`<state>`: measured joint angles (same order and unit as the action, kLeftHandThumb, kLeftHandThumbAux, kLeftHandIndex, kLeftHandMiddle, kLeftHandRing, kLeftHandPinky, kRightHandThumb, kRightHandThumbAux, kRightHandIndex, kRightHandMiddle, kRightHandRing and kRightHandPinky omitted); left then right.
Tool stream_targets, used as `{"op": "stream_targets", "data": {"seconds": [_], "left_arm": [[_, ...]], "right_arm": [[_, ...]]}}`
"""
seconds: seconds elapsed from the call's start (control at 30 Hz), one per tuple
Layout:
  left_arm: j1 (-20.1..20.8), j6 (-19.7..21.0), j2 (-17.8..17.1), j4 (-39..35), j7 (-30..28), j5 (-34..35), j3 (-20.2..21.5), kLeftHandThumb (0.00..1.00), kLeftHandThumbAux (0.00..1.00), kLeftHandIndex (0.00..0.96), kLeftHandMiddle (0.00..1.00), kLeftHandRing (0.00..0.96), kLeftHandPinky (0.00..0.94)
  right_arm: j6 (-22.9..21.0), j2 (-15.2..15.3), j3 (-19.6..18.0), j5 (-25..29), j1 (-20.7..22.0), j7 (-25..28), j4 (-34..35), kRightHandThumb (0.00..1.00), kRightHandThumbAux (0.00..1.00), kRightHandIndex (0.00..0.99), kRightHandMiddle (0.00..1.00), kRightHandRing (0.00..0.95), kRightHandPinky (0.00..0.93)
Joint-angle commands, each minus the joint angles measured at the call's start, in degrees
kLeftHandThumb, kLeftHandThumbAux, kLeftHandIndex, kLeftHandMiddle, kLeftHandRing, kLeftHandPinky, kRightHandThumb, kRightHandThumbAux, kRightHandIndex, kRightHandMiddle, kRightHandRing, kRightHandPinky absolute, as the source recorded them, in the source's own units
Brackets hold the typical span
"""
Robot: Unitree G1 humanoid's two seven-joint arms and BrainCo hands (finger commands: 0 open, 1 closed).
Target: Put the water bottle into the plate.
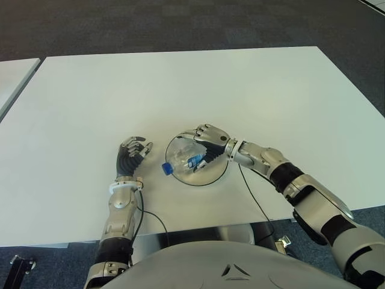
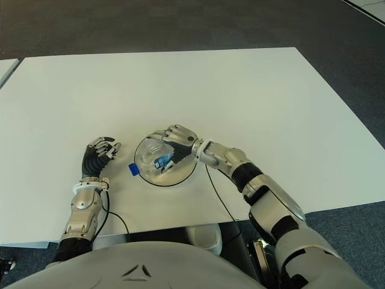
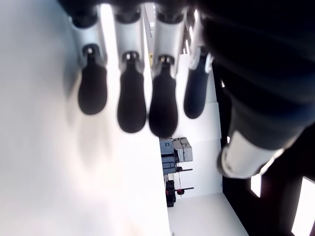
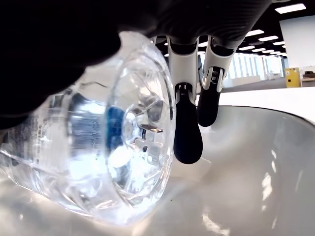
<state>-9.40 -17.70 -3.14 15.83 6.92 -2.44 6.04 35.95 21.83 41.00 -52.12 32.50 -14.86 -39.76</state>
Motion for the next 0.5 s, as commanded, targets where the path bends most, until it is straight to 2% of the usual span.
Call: {"op": "stream_targets", "data": {"seconds": [0.03,0.5], "left_arm": [[-0.7,2.1,0.2,0.4,0.3,-0.3,0.1,0.702,0.714,0.434,0.683,0.67,0.656],[-0.7,1.5,0.1,0.4,-0.6,0.6,0.3,0.703,0.715,0.433,0.683,0.667,0.653]], "right_arm": [[-1.1,1.7,-2.6,2.7,-3.9,1.8,3.6,0.307,0.21,0.0,0.0,0.0,0.0],[-2.1,2.0,-8.2,5.9,-8.6,2.6,11.5,0.344,0.11,0.0,0.0,0.0,0.0]]}}
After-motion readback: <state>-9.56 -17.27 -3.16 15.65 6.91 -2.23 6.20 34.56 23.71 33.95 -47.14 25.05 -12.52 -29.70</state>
